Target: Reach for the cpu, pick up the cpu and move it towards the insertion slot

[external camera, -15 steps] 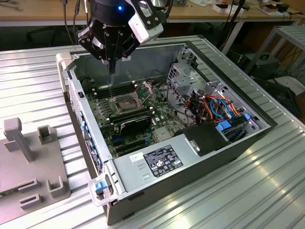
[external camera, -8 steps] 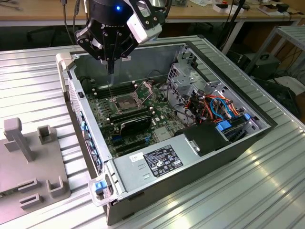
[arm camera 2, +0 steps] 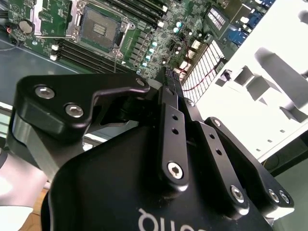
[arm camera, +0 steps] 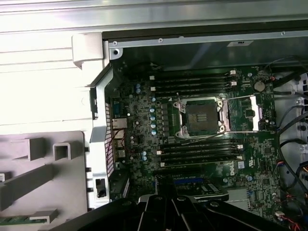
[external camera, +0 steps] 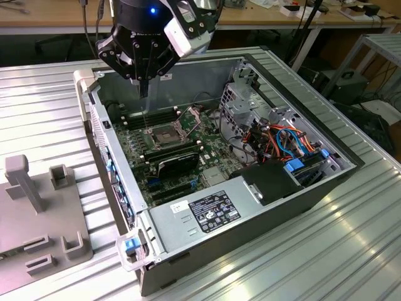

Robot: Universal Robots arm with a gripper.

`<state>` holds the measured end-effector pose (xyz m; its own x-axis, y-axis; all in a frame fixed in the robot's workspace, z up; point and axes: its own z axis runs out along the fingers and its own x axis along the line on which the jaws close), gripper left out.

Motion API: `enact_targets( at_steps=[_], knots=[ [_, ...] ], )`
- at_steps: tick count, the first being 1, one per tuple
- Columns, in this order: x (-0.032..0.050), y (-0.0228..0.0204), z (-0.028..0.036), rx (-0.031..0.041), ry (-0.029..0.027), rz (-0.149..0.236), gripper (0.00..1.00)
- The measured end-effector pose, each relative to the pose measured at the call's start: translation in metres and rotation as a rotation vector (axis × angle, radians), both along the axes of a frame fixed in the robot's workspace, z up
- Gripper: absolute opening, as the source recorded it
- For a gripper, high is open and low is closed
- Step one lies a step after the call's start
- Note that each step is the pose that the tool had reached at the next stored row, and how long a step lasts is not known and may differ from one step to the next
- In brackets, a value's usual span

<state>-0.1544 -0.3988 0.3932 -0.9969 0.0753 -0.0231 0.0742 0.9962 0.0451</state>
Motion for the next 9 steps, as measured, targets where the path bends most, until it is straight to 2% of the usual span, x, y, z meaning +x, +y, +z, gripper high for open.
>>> enact_targets(
  at_steps=[9],
  knots=[
    [-0.0038,0.0,0.0,-0.0001,0.0,0.0,0.11]
  ],
)
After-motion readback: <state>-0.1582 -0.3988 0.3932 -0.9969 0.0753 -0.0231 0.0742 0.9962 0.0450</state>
